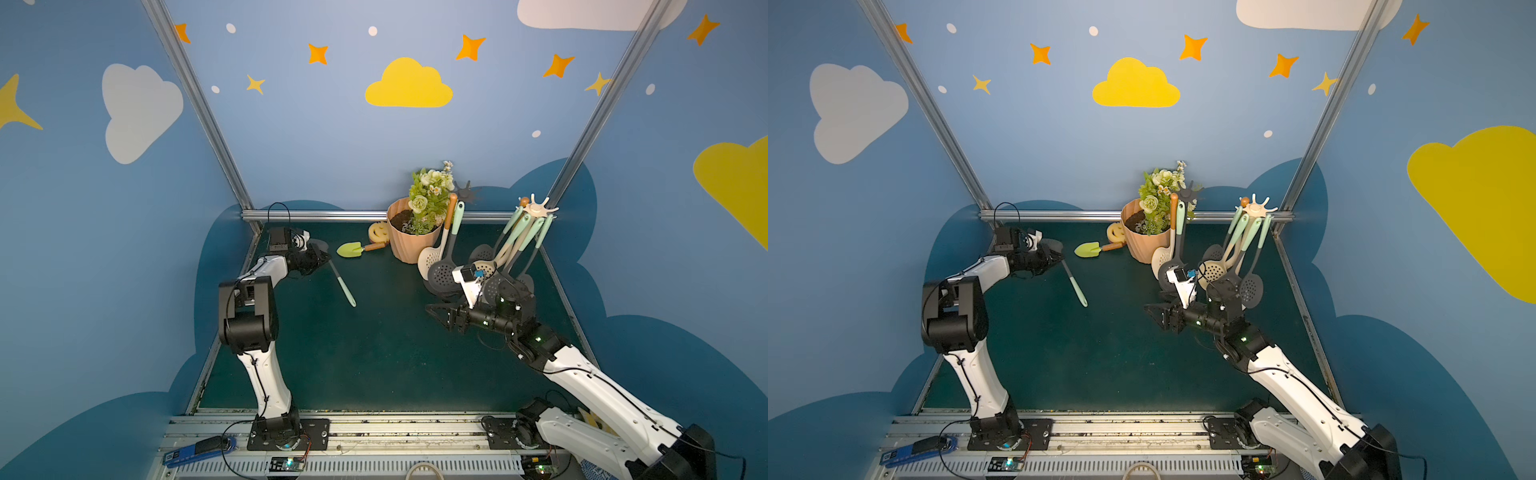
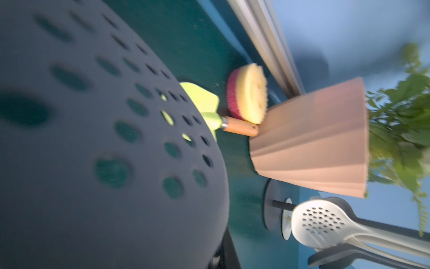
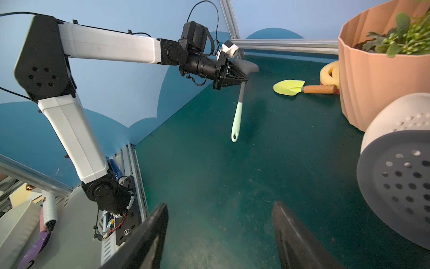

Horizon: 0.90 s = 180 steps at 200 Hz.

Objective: Hang the skimmer on the kitchen utensil rack
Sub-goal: Pick up the skimmer from the center of the board.

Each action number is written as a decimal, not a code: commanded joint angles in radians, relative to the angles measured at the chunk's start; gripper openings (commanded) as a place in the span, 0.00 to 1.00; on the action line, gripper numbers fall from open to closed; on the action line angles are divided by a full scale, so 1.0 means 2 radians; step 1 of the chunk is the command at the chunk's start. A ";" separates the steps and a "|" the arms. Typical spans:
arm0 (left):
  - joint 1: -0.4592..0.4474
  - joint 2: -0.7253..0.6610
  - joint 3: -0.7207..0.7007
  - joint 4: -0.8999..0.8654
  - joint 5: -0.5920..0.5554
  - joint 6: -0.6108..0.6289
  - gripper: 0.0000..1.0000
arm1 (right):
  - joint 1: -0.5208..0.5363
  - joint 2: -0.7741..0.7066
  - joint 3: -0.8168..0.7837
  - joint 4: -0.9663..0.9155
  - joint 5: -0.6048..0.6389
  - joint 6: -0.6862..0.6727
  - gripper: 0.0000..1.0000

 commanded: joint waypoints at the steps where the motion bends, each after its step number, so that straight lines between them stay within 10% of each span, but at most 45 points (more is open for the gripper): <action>1: -0.010 -0.041 -0.026 0.022 0.014 -0.012 0.05 | 0.011 -0.003 -0.015 0.027 -0.004 -0.016 0.70; 114: -0.081 -0.256 -0.123 -0.069 0.100 -0.016 0.04 | 0.123 0.040 -0.076 0.174 0.064 -0.165 0.70; 180: -0.131 -0.372 -0.184 -0.047 0.093 -0.152 0.06 | 0.171 0.066 -0.102 0.251 0.119 -0.325 0.70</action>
